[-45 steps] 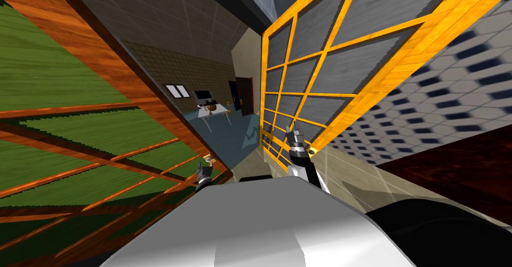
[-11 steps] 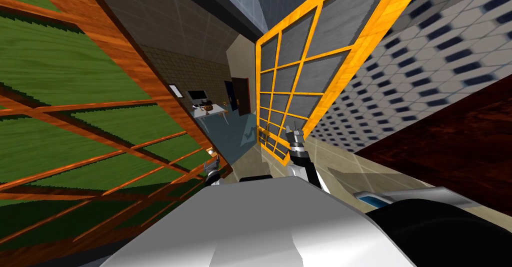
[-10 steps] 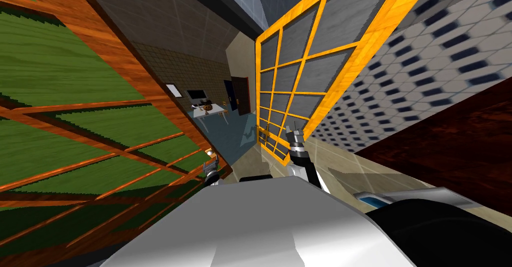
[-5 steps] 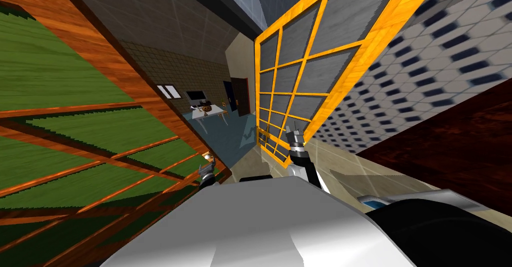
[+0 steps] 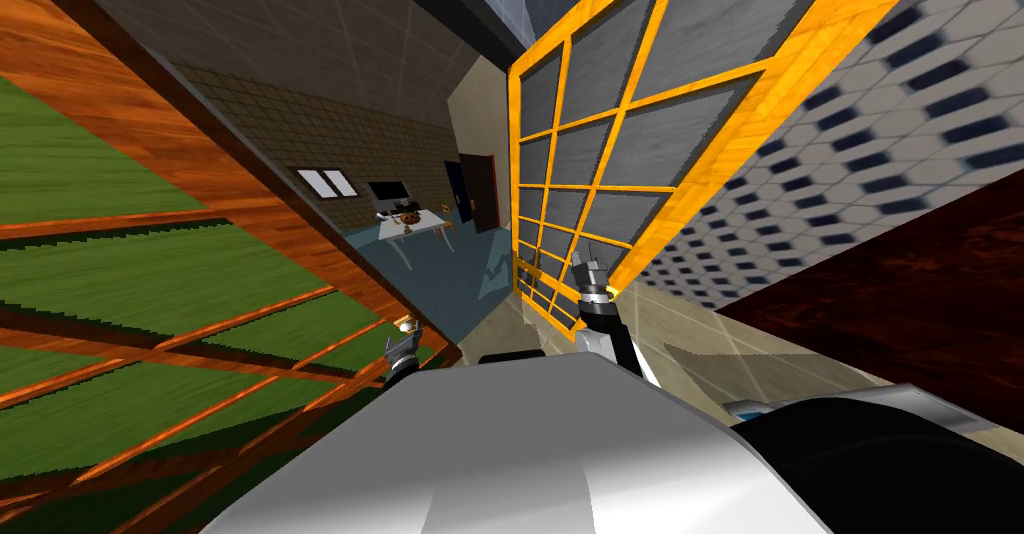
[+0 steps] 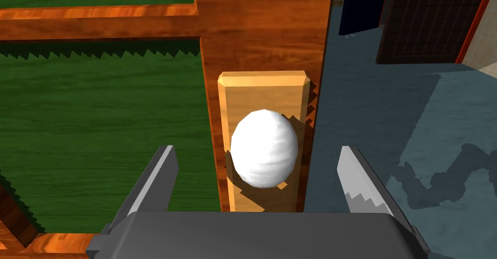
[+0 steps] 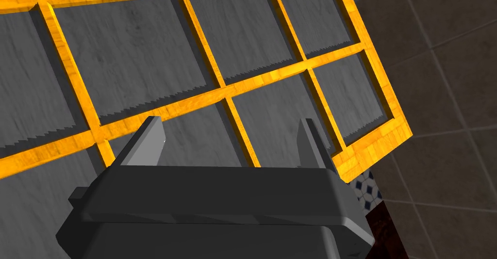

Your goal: Pull the door open

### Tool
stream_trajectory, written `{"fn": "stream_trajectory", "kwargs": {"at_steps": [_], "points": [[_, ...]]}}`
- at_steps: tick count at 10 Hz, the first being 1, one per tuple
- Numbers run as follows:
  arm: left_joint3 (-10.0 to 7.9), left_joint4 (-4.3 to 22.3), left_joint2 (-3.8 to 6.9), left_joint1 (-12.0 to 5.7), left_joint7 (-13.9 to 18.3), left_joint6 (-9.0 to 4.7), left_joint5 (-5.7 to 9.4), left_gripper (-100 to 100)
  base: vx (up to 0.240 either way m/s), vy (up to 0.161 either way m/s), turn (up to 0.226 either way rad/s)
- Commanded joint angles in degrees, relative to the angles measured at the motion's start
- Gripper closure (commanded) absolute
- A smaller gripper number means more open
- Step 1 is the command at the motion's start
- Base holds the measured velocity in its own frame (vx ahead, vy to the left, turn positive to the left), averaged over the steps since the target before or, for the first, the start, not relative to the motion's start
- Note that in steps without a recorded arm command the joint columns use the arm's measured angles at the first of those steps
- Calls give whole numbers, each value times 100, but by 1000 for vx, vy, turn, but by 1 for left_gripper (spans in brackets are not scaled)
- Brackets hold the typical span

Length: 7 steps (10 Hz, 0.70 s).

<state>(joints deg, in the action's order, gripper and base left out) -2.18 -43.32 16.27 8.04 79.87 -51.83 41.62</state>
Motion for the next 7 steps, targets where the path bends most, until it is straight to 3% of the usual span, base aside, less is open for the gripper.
{"fn": "stream_trajectory", "kwargs": {"at_steps": [1, 2, 3, 7], "points": [[11, 5, 172, 98, 200, 2, 18, -100, 154, 0, -19], [13, 63, 111, 28, 130, -21, 7, -100, 72, -1, 0], [13, 63, 111, 28, 130, -21, 7, 100, -12, 2, 0], [13, 63, 111, 28, 130, -21, 7, 100, -14, 0, -5]]}}
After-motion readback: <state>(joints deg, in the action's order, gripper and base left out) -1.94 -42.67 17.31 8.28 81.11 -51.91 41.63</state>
